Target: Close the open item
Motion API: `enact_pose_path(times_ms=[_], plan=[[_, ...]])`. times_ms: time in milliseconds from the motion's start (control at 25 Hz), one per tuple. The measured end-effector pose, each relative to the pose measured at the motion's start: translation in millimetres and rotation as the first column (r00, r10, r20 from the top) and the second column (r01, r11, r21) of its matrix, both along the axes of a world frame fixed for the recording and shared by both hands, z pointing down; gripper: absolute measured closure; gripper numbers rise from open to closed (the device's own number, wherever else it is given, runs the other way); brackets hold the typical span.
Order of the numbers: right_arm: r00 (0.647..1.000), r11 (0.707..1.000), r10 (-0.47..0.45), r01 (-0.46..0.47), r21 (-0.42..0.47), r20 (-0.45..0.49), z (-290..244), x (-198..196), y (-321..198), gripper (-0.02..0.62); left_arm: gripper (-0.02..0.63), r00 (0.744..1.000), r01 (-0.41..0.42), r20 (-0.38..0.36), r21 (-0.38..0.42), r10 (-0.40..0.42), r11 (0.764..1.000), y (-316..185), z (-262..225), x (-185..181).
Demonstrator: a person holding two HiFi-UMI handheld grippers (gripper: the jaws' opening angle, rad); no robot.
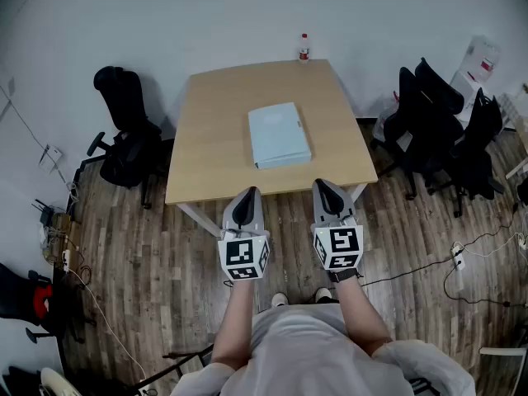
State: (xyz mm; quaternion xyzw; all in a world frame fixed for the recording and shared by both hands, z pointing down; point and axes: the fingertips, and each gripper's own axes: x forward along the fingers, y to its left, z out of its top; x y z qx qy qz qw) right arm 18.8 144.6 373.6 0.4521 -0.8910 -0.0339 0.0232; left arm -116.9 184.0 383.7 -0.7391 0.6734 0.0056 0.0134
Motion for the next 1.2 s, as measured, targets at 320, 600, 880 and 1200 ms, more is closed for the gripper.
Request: enact_pose_path(times_ms=[320, 600, 880, 1200], plan=[[0.999, 0.996, 0.043, -0.043, -0.076, 0.002, 20, -19, 27, 0.581, 0.597, 0.998, -0.043, -0.042, 0.015, 0.044, 0.999, 15, 7, -20], [0.998, 0.994, 0.062, -0.061, -0.088, 0.008, 26, -18, 17, 0.581, 0.596, 0.996, -0.071, -0.052, -0.012, 0.070, 0.997, 1, 18, -15], [0.999, 0.992, 0.036, -0.033, -0.119, 0.025, 32, -25, -26, 0.581, 0.597, 0.997, -0.061, -0.053, -0.030, 0.060, 0.998, -39, 20, -18], [0.998, 0.991, -0.028, 0.035, -0.129, 0.055, 33, -36, -103, 0.581, 0.597, 0.999, -0.023, -0.045, -0.038, 0.021, 0.999, -105, 24, -19]])
